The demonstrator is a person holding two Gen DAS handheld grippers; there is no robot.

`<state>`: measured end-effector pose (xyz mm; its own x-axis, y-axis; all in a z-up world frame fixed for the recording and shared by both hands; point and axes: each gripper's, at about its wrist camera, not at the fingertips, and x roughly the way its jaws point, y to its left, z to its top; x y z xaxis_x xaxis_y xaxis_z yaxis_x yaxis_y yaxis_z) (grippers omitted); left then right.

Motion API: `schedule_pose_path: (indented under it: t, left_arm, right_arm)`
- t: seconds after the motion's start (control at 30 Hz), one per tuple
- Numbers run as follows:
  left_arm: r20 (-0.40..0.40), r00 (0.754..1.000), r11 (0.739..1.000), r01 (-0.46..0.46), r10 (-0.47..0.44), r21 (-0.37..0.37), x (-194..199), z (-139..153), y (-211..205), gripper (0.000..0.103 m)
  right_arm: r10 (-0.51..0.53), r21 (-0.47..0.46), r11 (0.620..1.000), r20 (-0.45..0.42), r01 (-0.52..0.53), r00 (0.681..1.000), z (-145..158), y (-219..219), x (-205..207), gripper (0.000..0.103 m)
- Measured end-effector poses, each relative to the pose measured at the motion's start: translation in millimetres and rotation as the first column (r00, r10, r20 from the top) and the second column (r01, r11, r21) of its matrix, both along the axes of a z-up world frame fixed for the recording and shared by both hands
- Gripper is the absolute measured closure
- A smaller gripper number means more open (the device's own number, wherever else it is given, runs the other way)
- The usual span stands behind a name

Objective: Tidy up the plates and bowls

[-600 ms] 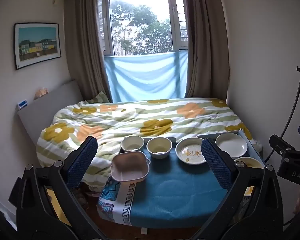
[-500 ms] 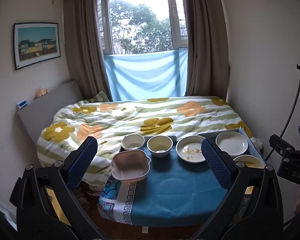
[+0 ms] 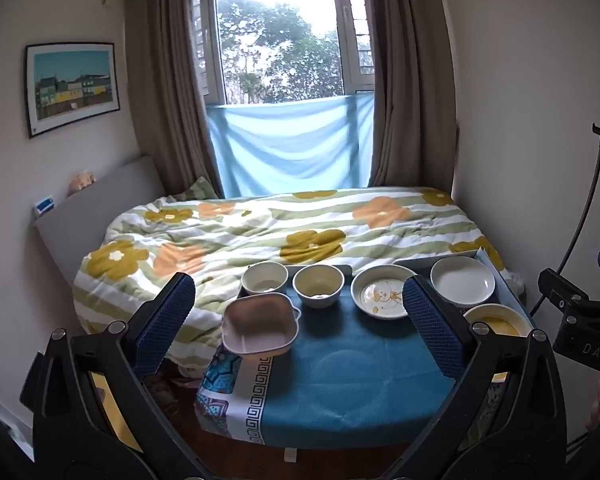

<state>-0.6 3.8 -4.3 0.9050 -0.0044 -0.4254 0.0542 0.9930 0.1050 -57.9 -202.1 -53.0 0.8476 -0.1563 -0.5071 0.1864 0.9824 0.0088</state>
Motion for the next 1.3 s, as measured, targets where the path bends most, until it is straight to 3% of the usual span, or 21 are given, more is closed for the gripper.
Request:
schedule_pose_path:
  t: [1.3]
  left_arm:
    - [0.017,1.0,1.0,-0.006,0.006,0.011,-4.6,5.6,-7.6,0.0]
  right_arm:
    - [0.011,0.011,1.0,0.006,-0.011,1.0,3.7,-0.2,3.1,0.0]
